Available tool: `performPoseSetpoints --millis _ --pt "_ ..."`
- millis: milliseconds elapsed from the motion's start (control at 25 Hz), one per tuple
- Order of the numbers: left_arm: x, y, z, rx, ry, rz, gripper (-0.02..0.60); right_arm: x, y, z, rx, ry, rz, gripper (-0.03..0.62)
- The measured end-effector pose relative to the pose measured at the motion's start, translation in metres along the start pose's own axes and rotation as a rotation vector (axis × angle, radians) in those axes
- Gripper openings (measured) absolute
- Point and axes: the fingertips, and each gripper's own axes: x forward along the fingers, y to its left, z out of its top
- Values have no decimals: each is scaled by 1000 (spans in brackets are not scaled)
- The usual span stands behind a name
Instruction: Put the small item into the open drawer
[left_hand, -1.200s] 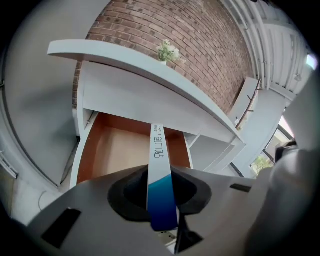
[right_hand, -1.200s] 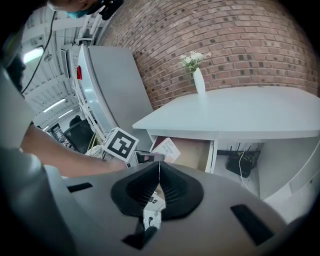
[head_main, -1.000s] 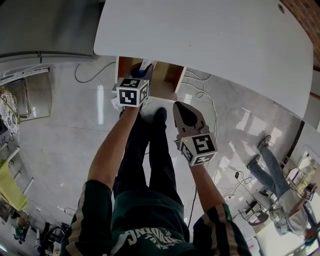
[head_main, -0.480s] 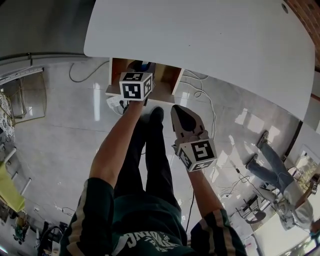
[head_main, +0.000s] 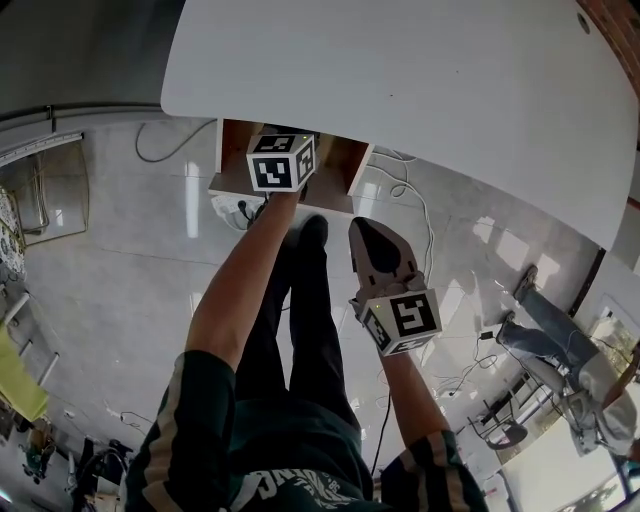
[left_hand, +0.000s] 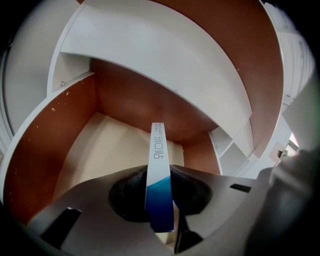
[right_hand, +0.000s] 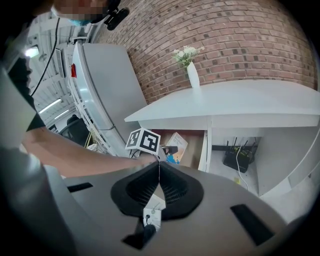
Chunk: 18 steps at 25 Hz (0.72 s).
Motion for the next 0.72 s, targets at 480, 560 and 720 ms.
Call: performPoseSetpoints --millis 480,560,720 --pt "8 4 -1 -28 -6 -46 87 30 -20 -18 34 47 -64 25" --pt "10 4 -2 -36 -6 -51 89 36 -24 -19 48 55 -74 25" --pt "12 8 -3 -99 -15 -58 104 39 -26 -21 70 60 -81 25"
